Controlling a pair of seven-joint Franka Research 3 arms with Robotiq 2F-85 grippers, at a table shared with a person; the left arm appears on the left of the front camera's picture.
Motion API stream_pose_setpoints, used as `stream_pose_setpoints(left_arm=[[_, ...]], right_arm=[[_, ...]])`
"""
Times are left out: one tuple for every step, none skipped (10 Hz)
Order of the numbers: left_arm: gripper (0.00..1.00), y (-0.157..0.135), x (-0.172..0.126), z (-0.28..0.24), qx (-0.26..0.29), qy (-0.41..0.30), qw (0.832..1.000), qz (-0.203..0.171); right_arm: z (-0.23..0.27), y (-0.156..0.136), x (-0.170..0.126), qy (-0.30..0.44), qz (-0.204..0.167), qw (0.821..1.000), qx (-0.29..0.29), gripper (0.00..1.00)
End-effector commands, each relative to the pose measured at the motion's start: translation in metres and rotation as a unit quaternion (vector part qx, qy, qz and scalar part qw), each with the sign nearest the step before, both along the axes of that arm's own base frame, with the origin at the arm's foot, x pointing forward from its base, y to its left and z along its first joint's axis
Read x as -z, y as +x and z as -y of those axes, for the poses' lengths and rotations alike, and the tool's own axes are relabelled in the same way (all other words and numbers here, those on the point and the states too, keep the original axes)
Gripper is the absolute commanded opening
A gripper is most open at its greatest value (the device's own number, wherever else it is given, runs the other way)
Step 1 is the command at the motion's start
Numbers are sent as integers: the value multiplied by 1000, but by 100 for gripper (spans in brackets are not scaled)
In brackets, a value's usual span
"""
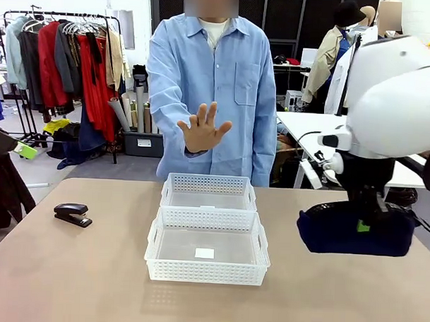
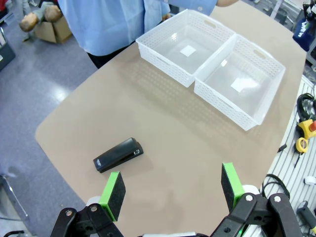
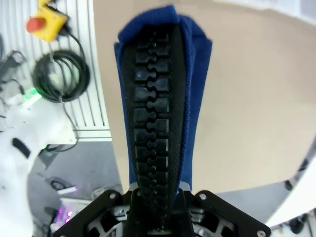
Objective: Distribute items into two baskets.
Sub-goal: Move the picked Pencil pouch towards the Organizing basket indicated by the person, stopping as directed.
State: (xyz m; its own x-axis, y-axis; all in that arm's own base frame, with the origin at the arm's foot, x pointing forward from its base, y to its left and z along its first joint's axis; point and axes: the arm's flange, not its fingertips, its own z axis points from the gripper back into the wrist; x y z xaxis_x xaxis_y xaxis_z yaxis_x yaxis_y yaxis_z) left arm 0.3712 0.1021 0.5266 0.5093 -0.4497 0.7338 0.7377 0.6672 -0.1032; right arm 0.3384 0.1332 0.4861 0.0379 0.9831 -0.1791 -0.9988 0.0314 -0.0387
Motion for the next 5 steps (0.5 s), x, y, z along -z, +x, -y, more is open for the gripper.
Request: stream_pose_setpoints(left_arm=[[100,0,0,-1,6,-7,1000,8],[100,0,0,-1,6,-7,1000,8],[100,0,0,-1,6,-7,1000,8],[100,0,0,-1,6,-7,1000,8],[100,0,0,-1,6,-7,1000,8]], right_arm=[[11,8,7,20,9,1000,-19,0],[12,15,7,21,12,999,-25,0],[10,2,3,9,0,1000,3,0],[10,2,3,9,0,1000,3,0],[10,2,3,9,0,1000,3,0]])
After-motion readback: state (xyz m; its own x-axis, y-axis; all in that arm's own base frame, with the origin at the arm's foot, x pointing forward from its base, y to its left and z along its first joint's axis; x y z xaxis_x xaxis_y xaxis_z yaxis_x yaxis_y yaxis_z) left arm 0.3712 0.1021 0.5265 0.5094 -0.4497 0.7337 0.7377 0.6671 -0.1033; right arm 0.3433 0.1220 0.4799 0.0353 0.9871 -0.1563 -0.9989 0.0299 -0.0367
